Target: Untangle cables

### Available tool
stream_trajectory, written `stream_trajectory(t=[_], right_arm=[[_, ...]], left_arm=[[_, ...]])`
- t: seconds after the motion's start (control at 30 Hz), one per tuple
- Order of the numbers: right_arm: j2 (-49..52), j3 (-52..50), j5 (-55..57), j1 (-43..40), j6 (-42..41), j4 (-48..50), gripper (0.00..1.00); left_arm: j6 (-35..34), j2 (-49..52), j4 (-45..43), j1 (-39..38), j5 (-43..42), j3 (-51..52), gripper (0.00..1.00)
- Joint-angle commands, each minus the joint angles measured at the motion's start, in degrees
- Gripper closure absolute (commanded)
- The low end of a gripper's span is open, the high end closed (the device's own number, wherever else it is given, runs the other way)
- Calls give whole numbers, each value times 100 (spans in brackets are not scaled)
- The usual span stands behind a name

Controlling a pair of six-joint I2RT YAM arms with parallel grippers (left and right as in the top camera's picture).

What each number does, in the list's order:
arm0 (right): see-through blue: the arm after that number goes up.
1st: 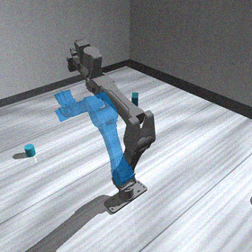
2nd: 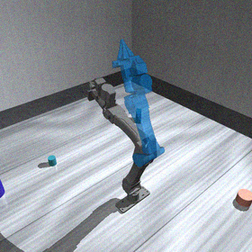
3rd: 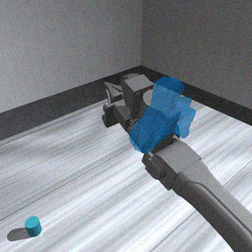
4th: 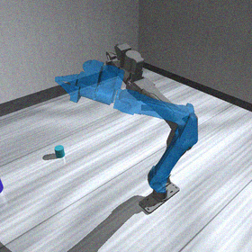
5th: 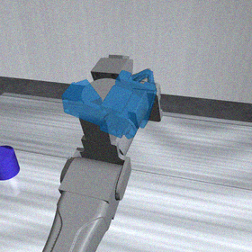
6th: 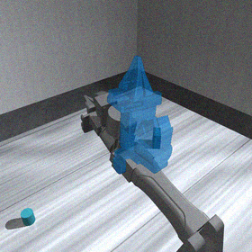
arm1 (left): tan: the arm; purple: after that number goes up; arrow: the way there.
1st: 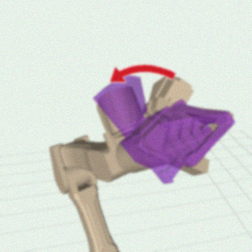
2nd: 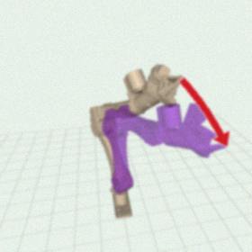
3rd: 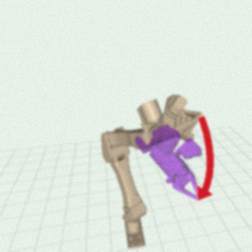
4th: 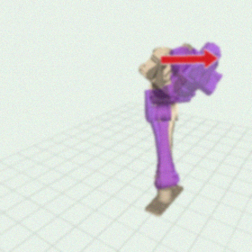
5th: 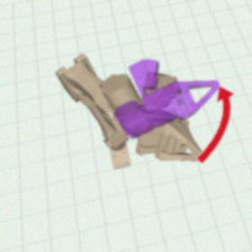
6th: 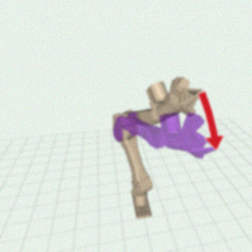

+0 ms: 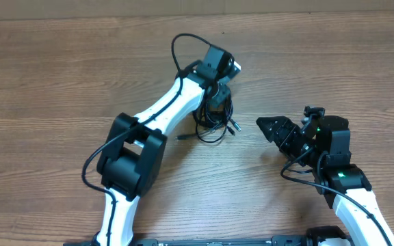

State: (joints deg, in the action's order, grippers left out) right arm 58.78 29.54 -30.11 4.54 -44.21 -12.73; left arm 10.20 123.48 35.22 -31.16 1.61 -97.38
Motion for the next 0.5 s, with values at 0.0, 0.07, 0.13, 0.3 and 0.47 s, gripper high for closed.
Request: stream_trajectory(t=[0.0, 0.07, 0.13, 0.3, 0.47], right_arm=[[0, -13, -540, -9, 505, 127, 15], [0, -9, -555, -11, 634, 122, 16], [0, 2, -557, -11, 660, 122, 16], [-2, 103, -562, -9, 660, 26, 18], [-2, 343, -564, 0, 656, -284, 26]], left_arm=[[-817, -741, 289, -26, -439, -527, 96], [-804, -957, 400, -26, -922, -546, 96], [-802, -1165, 448, -26, -1541, -546, 96], [-363, -1434, 450, 2, -2673, -546, 96], [-855, -1486, 420, 48, -2793, -549, 96]])
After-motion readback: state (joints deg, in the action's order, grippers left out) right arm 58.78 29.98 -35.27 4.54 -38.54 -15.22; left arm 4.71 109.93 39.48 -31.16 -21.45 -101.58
